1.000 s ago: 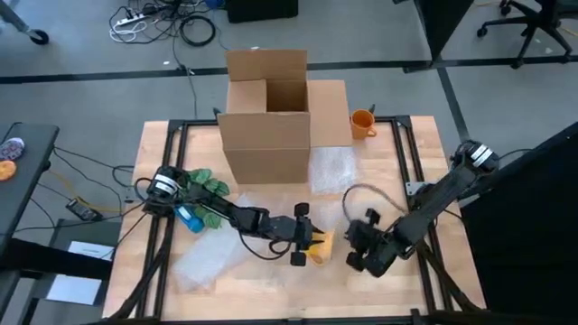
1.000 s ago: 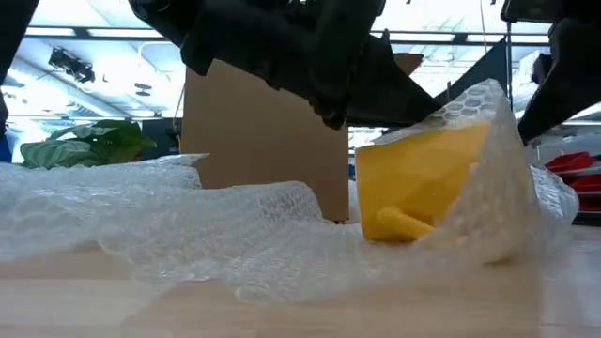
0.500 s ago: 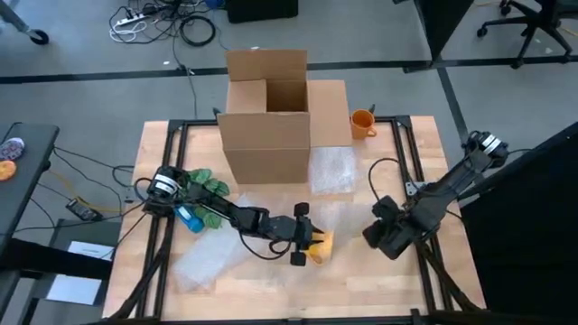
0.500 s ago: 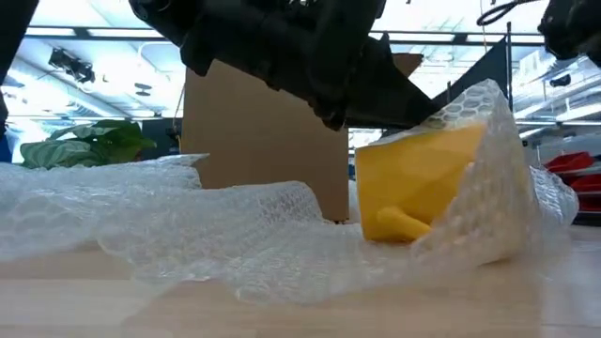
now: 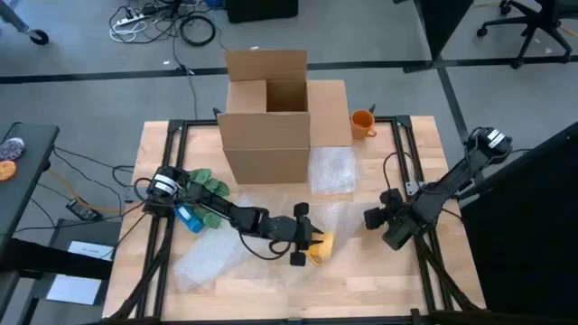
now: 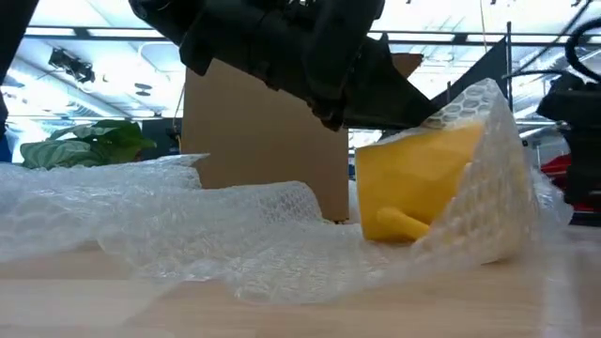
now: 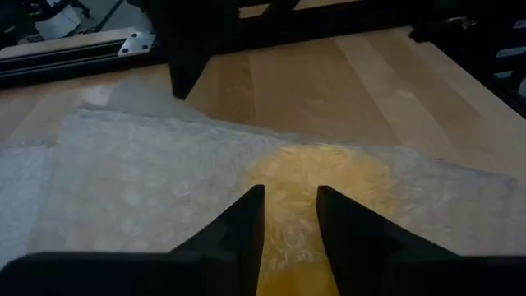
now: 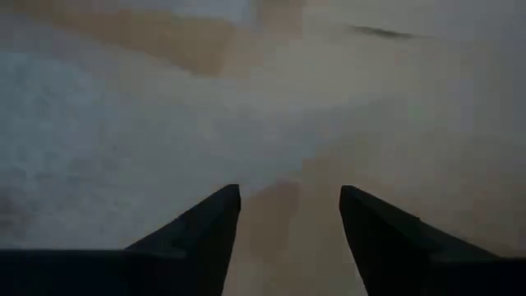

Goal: Wrap mug
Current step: Wrap the yellow mug with the bubble wrap

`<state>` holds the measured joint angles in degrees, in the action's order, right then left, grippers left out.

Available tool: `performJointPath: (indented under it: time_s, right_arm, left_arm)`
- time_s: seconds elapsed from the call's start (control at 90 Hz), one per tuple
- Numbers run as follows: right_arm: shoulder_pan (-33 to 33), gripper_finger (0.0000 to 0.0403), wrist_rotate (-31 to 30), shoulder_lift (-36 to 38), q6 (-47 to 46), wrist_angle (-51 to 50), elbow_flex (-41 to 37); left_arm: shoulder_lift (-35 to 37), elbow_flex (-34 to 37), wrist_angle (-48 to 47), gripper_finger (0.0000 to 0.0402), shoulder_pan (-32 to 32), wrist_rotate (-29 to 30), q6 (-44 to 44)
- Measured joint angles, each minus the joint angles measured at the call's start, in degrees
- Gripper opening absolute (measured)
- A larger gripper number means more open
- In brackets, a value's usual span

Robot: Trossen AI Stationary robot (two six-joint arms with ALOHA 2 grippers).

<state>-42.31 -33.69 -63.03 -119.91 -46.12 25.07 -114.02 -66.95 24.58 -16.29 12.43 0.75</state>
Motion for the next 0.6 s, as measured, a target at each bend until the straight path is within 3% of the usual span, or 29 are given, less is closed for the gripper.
performJointPath:
  time_s: [0.422,0.6]
  right_arm:
    - [-1.71,0.0196,-5.91,7.71,-4.02,1.51,-6.07]
    - [1.35,0.0193,-7.66,7.57,-3.41,13.04,-12.18]
  left_arm:
    - [0.00,0.01,0.08,0.0099,-0.33,-0.07,0.04]
    - [0.00,0.00,0.13,0.0099,-0.33,-0.07,0.04]
